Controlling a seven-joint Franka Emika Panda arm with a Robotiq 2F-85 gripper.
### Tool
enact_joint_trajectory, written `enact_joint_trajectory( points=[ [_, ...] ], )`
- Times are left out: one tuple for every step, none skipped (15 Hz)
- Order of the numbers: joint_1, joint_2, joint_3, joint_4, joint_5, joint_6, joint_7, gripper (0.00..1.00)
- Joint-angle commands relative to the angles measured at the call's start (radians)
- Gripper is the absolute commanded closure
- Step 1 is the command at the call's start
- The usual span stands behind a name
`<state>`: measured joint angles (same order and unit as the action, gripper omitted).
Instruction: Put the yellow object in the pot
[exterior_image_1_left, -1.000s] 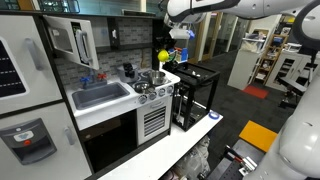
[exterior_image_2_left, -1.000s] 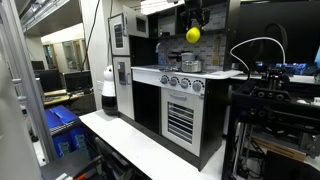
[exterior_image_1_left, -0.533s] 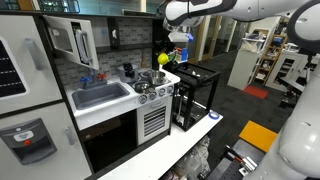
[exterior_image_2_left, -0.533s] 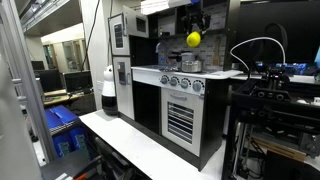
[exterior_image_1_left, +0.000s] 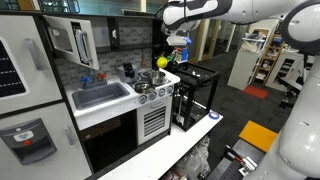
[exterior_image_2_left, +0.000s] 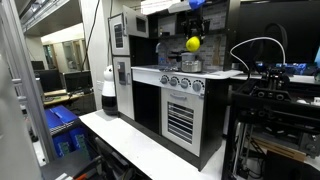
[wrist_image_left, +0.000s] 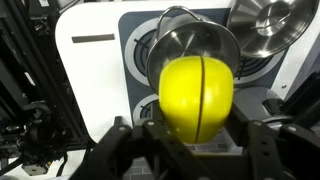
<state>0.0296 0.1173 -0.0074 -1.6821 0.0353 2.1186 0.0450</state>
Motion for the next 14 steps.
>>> enact_joint_trajectory(
  points=[
    [-0.009, 0.025, 0.010, 0.029, 0.019, -0.015, -0.030, 0.62],
    [-0.009, 0.026, 0.011, 0.028, 0.018, -0.014, -0.029, 0.62],
    [-0.009, 0.027, 0.013, 0.027, 0.020, -0.013, -0.031, 0.62],
    [-0.009, 0.027, 0.014, 0.026, 0.026, -0.016, -0.035, 0.62],
    [-0.009, 0.028, 0.014, 0.025, 0.025, -0.014, -0.034, 0.62],
    [-0.009, 0.028, 0.015, 0.023, 0.026, -0.012, -0.034, 0.62],
    [-0.008, 0.029, 0.015, 0.022, 0.026, -0.011, -0.033, 0.62],
    [-0.008, 0.030, 0.015, 0.020, 0.026, -0.008, -0.033, 0.62],
    [-0.008, 0.032, 0.016, 0.019, 0.027, -0.008, -0.033, 0.62],
    [-0.008, 0.032, 0.016, 0.017, 0.028, -0.007, -0.035, 0.62],
    [-0.008, 0.033, 0.017, 0.016, 0.028, -0.006, -0.034, 0.62],
    [-0.008, 0.034, 0.017, 0.015, 0.028, -0.006, -0.034, 0.62],
    [-0.007, 0.034, 0.018, 0.014, 0.028, -0.004, -0.034, 0.62],
    [-0.007, 0.035, 0.019, 0.014, 0.029, -0.003, -0.035, 0.62]
  ],
)
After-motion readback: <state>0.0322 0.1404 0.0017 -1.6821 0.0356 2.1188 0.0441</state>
